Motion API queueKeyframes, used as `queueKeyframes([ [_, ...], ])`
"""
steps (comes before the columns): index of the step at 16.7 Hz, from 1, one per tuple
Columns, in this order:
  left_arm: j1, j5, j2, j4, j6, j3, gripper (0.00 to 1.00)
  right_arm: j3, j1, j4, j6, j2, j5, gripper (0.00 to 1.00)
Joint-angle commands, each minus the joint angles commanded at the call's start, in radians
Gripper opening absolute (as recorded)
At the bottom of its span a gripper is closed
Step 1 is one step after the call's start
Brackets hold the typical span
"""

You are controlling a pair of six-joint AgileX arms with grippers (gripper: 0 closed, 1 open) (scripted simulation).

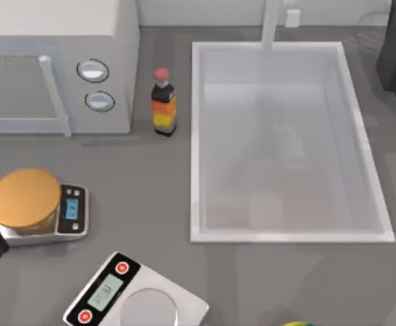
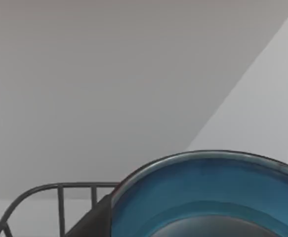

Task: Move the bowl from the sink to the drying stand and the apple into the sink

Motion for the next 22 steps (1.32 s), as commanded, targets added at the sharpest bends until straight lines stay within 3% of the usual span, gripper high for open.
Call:
queueKeyframes([
  [6,0.000,0.000,0.000,0.000,0.000,0.000,1.00,-0.005,0.003,-0.004,0.000,-0.009,0.000,1.00],
  [10,0.000,0.000,0.000,0.000,0.000,0.000,1.00,-0.072,0.036,-0.060,0.006,-0.150,0.011,1.00],
  [16,0.000,0.000,0.000,0.000,0.000,0.000,1.00,-0.300,0.127,-0.249,0.009,-0.591,0.063,1.00],
  [22,0.000,0.000,0.000,0.000,0.000,0.000,1.00,-0.613,0.233,-0.513,0.002,-1.216,0.144,1.00],
])
